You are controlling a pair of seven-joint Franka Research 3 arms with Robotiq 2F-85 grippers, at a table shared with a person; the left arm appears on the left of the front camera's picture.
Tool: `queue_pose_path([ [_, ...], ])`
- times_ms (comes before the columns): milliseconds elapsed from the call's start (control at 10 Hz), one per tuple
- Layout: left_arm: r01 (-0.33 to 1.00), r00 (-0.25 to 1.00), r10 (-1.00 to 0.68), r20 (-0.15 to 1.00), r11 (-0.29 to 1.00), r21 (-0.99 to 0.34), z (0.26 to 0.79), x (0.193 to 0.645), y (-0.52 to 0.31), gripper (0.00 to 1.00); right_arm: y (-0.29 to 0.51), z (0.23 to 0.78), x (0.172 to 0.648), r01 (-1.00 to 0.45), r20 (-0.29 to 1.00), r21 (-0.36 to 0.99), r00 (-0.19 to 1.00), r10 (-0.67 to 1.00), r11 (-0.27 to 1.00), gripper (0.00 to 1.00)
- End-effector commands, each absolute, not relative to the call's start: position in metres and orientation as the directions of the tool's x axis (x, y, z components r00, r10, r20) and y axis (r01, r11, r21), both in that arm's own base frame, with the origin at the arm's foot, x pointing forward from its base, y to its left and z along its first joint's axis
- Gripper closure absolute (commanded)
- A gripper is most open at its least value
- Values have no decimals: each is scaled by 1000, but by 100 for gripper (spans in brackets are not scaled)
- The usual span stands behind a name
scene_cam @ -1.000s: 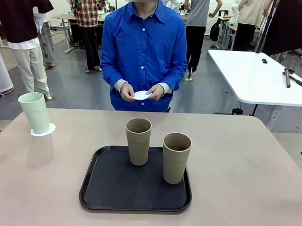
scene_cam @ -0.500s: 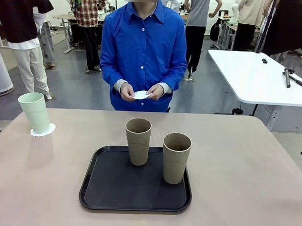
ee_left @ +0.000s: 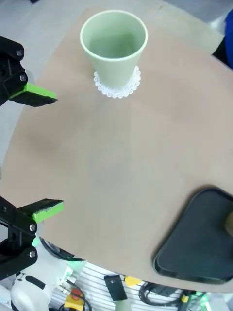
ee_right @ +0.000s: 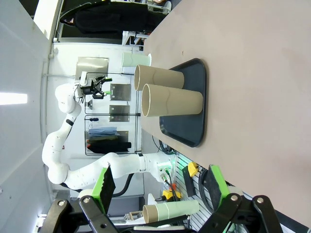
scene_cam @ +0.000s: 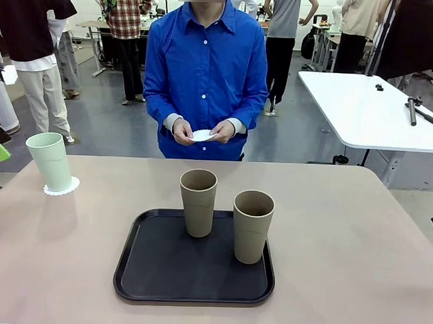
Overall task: Place coasters on the table and set cups on them.
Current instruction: Pick up one Reusable plastic cup and place it on a coaster set by the human, then take one Reusable plastic cup from the Flat Tray and place it on a coaster set by the human.
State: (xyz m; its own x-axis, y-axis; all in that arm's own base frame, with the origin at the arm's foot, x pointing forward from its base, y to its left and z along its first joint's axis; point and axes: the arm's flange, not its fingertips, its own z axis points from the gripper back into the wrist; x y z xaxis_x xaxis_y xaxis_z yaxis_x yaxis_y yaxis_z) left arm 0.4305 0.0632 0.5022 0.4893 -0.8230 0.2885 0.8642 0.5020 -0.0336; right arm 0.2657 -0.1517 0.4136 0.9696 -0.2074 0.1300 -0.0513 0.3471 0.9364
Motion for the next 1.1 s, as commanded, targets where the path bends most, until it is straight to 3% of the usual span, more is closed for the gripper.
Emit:
queue_pose_path([
  [0,835,542,-814,209,550,-23,491,427,52,0,-152,414,265,-62,139,939,968,-208,338,0],
  [100,864,489,-823,288,502,-34,502,430,63,0,-152,414,265,-62,139,939,968,-208,338,0],
  [1000,864,489,-823,288,502,-34,502,430,63,0,-152,414,265,-62,139,939,968,-208,338,0],
])
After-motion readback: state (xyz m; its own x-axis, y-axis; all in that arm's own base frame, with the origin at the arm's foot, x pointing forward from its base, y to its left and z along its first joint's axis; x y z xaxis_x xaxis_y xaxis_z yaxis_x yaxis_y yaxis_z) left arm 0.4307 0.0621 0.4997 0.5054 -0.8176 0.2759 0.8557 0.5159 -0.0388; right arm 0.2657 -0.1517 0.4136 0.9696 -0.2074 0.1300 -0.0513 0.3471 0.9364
